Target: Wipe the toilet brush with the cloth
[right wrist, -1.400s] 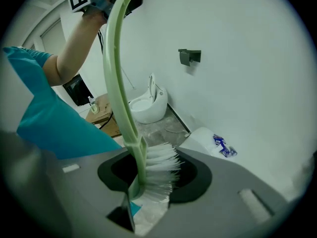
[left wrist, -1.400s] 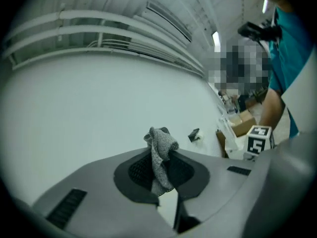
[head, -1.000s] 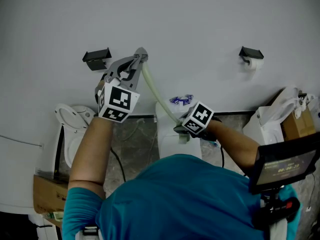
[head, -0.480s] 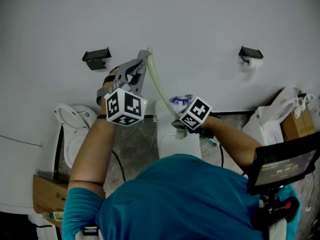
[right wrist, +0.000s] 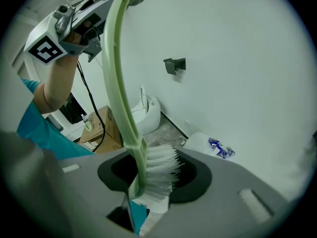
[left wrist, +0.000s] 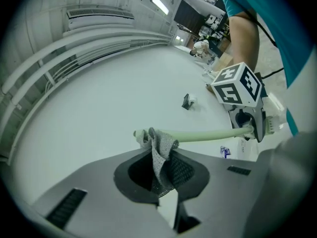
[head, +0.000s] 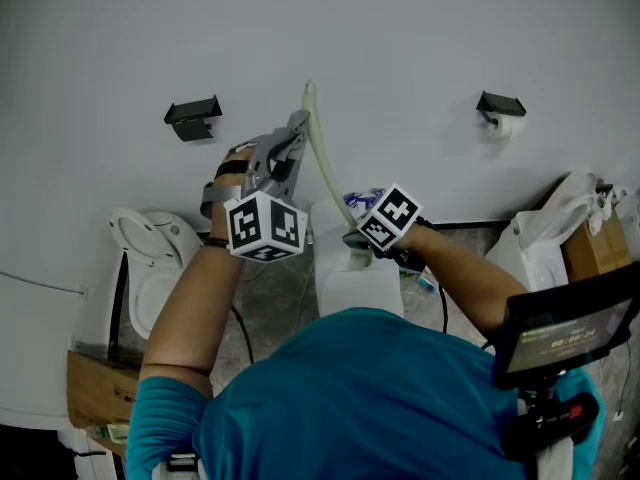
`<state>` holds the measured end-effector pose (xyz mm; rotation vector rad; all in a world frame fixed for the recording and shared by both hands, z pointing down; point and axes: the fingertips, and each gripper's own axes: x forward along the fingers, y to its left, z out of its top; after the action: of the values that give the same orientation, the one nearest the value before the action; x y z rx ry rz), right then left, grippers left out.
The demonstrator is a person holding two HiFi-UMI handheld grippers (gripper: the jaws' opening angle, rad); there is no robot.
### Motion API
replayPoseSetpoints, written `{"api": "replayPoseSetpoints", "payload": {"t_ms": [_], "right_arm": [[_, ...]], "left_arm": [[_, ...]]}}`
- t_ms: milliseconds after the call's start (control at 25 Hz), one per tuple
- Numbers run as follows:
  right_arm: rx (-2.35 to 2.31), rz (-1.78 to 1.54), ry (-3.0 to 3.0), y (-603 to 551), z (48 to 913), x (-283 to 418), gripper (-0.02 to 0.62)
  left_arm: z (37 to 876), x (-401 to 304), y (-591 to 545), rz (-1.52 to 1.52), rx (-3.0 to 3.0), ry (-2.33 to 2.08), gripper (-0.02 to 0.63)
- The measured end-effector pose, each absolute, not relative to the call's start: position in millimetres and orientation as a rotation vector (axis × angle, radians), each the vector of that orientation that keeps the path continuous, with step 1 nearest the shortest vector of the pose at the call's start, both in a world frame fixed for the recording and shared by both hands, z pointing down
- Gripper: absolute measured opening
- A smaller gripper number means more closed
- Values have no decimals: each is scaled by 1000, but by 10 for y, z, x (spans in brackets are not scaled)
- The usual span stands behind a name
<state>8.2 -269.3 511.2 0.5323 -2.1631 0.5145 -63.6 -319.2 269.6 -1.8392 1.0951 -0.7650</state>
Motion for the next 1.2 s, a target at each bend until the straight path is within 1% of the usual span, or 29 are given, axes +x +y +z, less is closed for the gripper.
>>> {"api": "replayPoseSetpoints", "payload": {"t_ms": [280,1040,1200], "right_arm": [[527,511,-2156,-2654,5170,63,163],[595,597,-2256,-2815,4919,-21,163],[600,571,-2272,-2840,4857,-38,163]], "left_arm": [[2482,-603,-3193,-718,-1837,1122,38],[3079,-207,-2987,-827,-1861,932,38],[3272,-95,-2930,-852,-1881,881,38]]}}
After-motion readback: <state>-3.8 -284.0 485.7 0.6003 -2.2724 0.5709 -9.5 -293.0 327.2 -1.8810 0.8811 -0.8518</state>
